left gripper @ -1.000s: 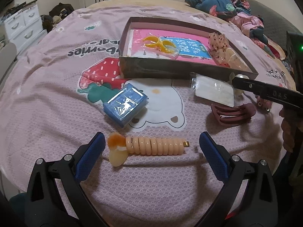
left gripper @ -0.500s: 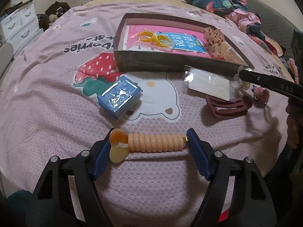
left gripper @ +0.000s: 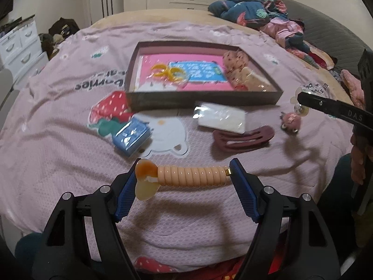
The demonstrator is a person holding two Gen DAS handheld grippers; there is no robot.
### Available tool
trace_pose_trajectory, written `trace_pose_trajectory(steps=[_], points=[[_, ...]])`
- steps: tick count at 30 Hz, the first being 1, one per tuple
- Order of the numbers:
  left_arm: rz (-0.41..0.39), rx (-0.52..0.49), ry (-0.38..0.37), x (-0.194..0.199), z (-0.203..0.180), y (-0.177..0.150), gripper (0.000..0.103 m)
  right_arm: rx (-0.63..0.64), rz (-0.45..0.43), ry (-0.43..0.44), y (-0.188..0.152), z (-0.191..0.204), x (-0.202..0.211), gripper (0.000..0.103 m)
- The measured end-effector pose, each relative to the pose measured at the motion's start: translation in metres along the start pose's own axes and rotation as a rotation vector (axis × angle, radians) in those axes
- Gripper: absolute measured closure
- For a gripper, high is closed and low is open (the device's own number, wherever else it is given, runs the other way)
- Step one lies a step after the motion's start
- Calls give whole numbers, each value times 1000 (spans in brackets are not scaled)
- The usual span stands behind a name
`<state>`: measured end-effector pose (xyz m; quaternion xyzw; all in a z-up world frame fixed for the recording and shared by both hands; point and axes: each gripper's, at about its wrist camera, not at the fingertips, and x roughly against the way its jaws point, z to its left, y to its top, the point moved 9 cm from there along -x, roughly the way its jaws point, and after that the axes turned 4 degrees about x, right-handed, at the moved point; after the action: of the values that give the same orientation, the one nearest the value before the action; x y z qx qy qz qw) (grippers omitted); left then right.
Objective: Organize jewelry
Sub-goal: 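Carry the hair tie left and pearl clip right over the tray box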
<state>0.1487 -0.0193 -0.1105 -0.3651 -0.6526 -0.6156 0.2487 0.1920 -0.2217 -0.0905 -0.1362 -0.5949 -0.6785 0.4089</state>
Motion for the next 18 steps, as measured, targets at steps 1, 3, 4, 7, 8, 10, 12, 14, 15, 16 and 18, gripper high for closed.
trace_pose_trajectory(steps=[1, 3, 4, 7, 8, 10, 12, 14, 15, 16, 18], points=[[-5, -1, -4, 1, -2, 3, 36, 2, -7, 2, 1, 1, 4, 67], [-19, -4, -10, 5, -5, 11, 36, 5, -19, 5, 2, 2, 11, 67], [-24, -4, -12, 6, -7, 14, 36, 7, -23, 5, 3, 3, 13, 67], [-48, -3, -15, 12, -10, 27, 36, 16, -40, 7, 7, 6, 20, 67], [-57, -3, -15, 13, -10, 33, 36, 20, -47, 6, 8, 7, 22, 67], [-74, 1, -15, 16, -10, 41, 36, 25, -57, 5, 11, 9, 26, 67], [-89, 5, -16, 19, -9, 51, 36, 35, -69, 3, 15, 11, 30, 67], [-100, 6, -15, 21, -8, 58, 36, 44, -80, 2, 18, 14, 33, 67], [-105, 7, -14, 21, -7, 62, 36, 48, -85, 0, 20, 15, 34, 67], [-110, 11, -13, 21, -7, 66, 36, 52, -92, -2, 22, 16, 36, 67], [-119, 17, -12, 21, -5, 75, 36, 57, -100, -2, 26, 17, 38, 67]])
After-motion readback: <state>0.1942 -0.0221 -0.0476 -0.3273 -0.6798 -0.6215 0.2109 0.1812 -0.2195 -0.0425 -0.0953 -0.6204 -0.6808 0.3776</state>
